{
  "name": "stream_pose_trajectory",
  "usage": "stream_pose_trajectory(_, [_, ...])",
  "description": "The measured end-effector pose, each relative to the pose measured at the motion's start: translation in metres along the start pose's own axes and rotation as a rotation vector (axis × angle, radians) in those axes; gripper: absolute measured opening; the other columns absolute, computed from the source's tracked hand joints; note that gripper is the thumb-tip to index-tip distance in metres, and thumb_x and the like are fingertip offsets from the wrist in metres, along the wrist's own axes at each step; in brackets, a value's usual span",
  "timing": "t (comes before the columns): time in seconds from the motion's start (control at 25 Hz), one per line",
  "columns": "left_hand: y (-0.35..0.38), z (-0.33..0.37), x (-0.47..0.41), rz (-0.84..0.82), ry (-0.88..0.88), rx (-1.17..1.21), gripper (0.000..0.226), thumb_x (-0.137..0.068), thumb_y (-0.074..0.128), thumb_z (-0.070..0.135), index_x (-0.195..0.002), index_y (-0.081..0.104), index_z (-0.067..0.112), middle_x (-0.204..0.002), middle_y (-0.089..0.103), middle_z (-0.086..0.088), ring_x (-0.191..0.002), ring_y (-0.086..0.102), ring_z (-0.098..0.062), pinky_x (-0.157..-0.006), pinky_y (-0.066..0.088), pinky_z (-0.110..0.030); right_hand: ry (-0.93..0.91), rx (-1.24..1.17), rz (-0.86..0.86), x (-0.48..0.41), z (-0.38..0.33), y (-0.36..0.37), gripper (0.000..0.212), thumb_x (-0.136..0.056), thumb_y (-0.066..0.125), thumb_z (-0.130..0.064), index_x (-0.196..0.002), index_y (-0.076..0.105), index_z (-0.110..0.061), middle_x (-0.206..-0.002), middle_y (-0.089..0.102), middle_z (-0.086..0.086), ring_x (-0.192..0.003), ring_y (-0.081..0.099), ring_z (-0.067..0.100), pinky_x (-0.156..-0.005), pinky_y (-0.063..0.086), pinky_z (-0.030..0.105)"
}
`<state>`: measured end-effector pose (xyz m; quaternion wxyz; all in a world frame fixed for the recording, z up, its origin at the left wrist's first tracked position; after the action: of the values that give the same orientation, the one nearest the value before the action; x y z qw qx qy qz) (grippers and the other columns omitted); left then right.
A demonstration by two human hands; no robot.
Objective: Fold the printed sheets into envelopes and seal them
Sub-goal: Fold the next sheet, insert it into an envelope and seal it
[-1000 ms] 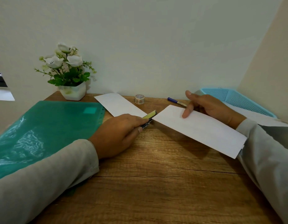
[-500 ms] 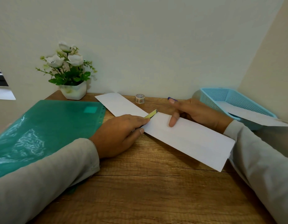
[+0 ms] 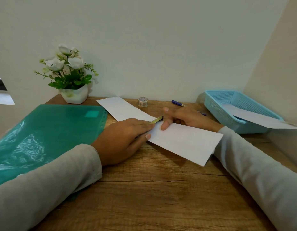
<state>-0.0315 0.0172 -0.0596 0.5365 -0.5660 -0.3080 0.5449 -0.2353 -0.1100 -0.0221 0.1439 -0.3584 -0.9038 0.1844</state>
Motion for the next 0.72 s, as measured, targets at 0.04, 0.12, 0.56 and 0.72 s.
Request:
stream_pose_trajectory(0.04, [0.0, 0.0, 0.0, -0.002, -0.003, -0.001, 0.059, -0.099, 0.025, 0.055, -0.147, 0.046, 0.029, -0.147, 0.052, 0.009, -0.134, 0.046, -0.007, -0.111, 0.038, -0.026, -0.011, 0.041, -0.004, -0.002, 0.001, 0.001, 0.062, -0.075, 0.065, -0.075, -0.091, 0.083, -0.017, -0.081, 0.074, 0.002, -0.068, 0.065, 0.016, -0.067, 0.049, 0.029])
stream_pose_trajectory(0.12, [-0.001, 0.0, 0.0, -0.01, -0.014, 0.005, 0.061, -0.097, 0.024, 0.057, -0.147, 0.046, 0.029, -0.147, 0.051, 0.009, -0.134, 0.046, -0.008, -0.112, 0.04, -0.03, -0.002, 0.036, -0.036, -0.002, 0.003, 0.0, 0.057, -0.074, 0.073, -0.07, -0.097, 0.083, -0.019, -0.081, 0.074, -0.001, -0.068, 0.064, 0.014, -0.063, 0.047, 0.026])
stream_pose_trajectory(0.56, [-0.002, 0.003, 0.001, -0.009, -0.025, 0.004, 0.061, -0.096, 0.026, 0.056, -0.147, 0.045, 0.03, -0.148, 0.051, 0.01, -0.135, 0.045, -0.007, -0.111, 0.037, -0.026, 0.095, -0.065, -0.288, 0.01, 0.009, -0.015, 0.019, -0.086, 0.073, -0.024, -0.098, 0.078, -0.011, -0.083, 0.075, 0.01, -0.059, 0.069, 0.014, -0.046, 0.05, 0.02])
stream_pose_trajectory(0.72, [-0.003, 0.005, 0.001, -0.016, -0.026, -0.005, 0.062, -0.095, 0.026, 0.057, -0.147, 0.045, 0.03, -0.148, 0.051, 0.009, -0.135, 0.045, -0.008, -0.111, 0.037, -0.027, 0.033, -0.151, -0.206, -0.004, 0.014, -0.004, 0.021, -0.09, 0.073, -0.022, -0.105, 0.077, -0.009, -0.092, 0.074, 0.011, -0.067, 0.069, 0.014, -0.051, 0.051, 0.02])
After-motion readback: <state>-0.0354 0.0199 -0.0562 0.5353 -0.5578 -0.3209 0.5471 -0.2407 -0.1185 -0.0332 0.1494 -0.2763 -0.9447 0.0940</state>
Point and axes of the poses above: each hand's wrist, its own x-axis away from the middle knuckle, its own y-axis out of the palm, z = x × y, the point moved 1 cm from there along -x, towards the middle knuckle
